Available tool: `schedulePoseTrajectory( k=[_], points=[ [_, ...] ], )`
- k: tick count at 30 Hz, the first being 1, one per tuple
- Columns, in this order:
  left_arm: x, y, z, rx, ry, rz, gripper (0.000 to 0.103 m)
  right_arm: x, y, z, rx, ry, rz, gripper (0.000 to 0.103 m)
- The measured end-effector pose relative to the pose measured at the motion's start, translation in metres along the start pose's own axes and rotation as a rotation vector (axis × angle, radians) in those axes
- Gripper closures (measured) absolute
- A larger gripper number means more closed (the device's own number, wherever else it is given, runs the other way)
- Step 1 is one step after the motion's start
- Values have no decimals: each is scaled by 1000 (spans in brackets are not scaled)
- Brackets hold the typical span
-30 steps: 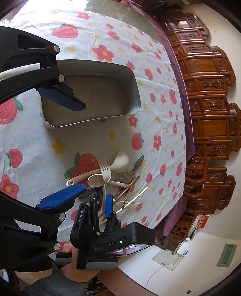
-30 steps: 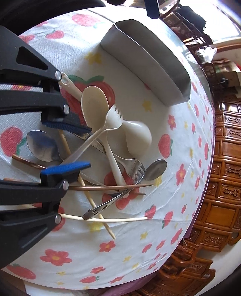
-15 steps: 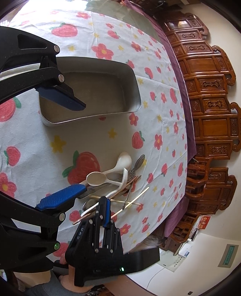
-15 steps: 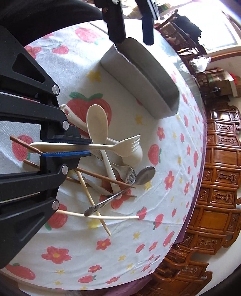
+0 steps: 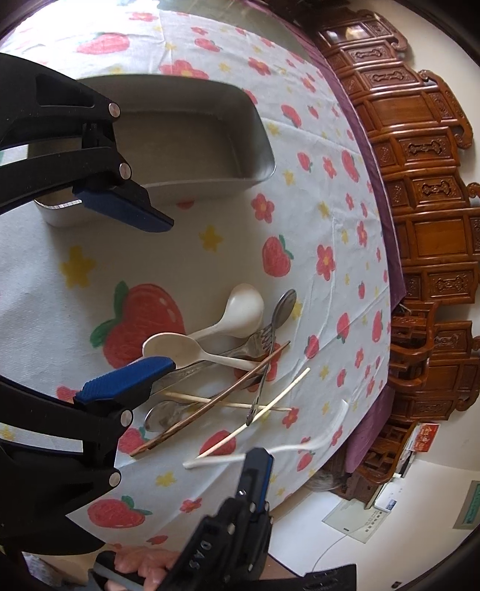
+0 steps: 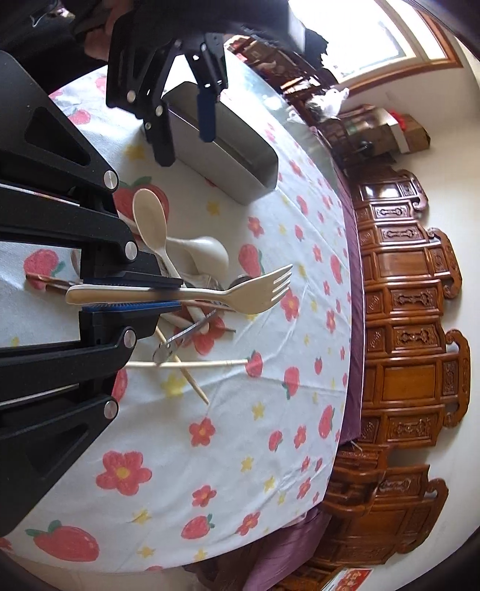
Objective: Organize utensils
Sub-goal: 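Grasp a white plastic fork with the right tool while the left tool grasps a white plastic spoon, then carry the fork into the metal tray and open the right tool while the left tool drops the spoon there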
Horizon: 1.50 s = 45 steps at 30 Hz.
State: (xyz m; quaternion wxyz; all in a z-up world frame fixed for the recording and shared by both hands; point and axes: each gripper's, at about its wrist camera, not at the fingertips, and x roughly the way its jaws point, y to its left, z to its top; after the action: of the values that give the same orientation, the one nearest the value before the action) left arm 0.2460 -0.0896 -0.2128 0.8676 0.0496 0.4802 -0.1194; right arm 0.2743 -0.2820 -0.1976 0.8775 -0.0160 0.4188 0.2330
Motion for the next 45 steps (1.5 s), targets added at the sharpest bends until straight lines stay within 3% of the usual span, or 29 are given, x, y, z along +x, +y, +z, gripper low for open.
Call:
schedulePoseTrajectory(
  k=[1, 3, 11, 14, 21, 28, 45],
  points=[
    [6, -1, 1, -4, 13, -14, 44, -1, -3, 0, 5, 2, -5, 95],
    [17, -1, 2, -21, 44, -58, 58, -3, -9, -4, 14, 8, -18, 95],
    [54, -2, 9, -73, 145, -137, 78, -8, -26, -24, 52, 33, -43, 95],
    [55, -6, 9, -63, 149, -141, 100, -9, -29, -27, 60, 37, -44, 95],
    [31, -12, 5, -37, 106, -115, 101, -12, -24, -27, 69, 31, -40, 95],
    [-10, -3, 5, -39, 8, -41, 101, -13, -9, -24, 69, 34, -46, 95],
    [-73, 93, -11, -174, -112, 17, 101, -9, 52, 16, 62, 22, 29, 95]
  ],
)
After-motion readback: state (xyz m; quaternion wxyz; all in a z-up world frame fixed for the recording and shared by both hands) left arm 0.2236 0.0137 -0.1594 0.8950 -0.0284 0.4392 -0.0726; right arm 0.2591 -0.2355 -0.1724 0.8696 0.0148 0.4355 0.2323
